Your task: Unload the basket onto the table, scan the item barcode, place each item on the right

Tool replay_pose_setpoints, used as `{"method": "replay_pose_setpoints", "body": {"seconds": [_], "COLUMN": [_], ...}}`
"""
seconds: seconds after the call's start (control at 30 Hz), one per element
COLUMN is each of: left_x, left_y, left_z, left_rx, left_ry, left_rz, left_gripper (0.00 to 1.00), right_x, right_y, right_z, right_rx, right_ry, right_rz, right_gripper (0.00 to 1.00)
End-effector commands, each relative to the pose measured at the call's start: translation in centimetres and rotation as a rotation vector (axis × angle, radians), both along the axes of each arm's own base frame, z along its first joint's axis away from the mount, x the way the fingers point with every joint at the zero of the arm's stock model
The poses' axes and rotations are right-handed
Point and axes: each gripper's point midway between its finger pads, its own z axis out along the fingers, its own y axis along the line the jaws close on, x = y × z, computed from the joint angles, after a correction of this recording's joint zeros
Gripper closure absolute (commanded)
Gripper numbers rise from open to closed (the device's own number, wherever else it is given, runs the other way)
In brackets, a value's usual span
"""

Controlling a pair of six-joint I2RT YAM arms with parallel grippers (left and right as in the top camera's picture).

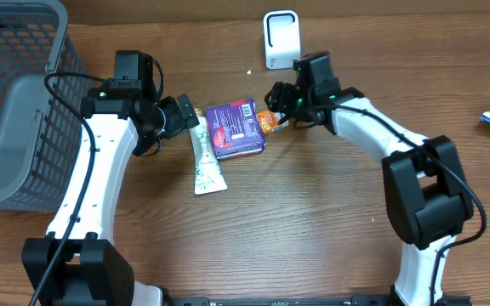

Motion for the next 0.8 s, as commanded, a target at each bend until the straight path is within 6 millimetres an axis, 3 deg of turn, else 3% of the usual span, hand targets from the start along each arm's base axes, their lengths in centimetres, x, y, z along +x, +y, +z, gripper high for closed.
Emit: {"method": "replay_pose_setpoints", "body": {"seconds": [0.0,0.27,0.4,0.5,0.67,0.73,0.77], "left_x": [0.5,0.5,0.5,0.5,0.5,0.5,0.5], "left_y": [0.0,0.0,0.0,0.0,0.0,0.0,0.0], "left_z": [0.3,0.3,0.3,0.3,0.3,0.3,0.3], "left_rx": [-0.009,-0.009,-0.009,-0.009,-0.009,-0.009,-0.008], "left_ry": [-0.013,-0.013,-0.013,-0.013,-0.013,-0.013,-0.013], "left_rz": [-0.003,-0.003,-0.003,-0.003,-0.003,-0.003,-0.003], "left_gripper": [0.0,0.0,0.0,0.0,0.0,0.0,0.0], "right_x": [-0.4,-2.1,-4.3,-6.1,-8.6,-8.0,-6.5], "right_y": [-0.5,-1.4,-2.4,-3.5,-4.7,-4.4,-3.8], "right_z": [-1.7,-3.0,-3.7,-3.2,0.8,3.9,6.1], "right_rx": [-0.09,-0.14,-0.178,-0.221,-0.28,-0.293,-0.298], "right_ry": [0.012,0.094,0.209,0.307,0.397,0.3,0.174], "right_rz": [-0.031,-0.031,-0.027,-0.029,0.004,0.103,0.189], "right_gripper": [0.32,0.41,0.51,0.51,0.48,0.37,0.3]}}
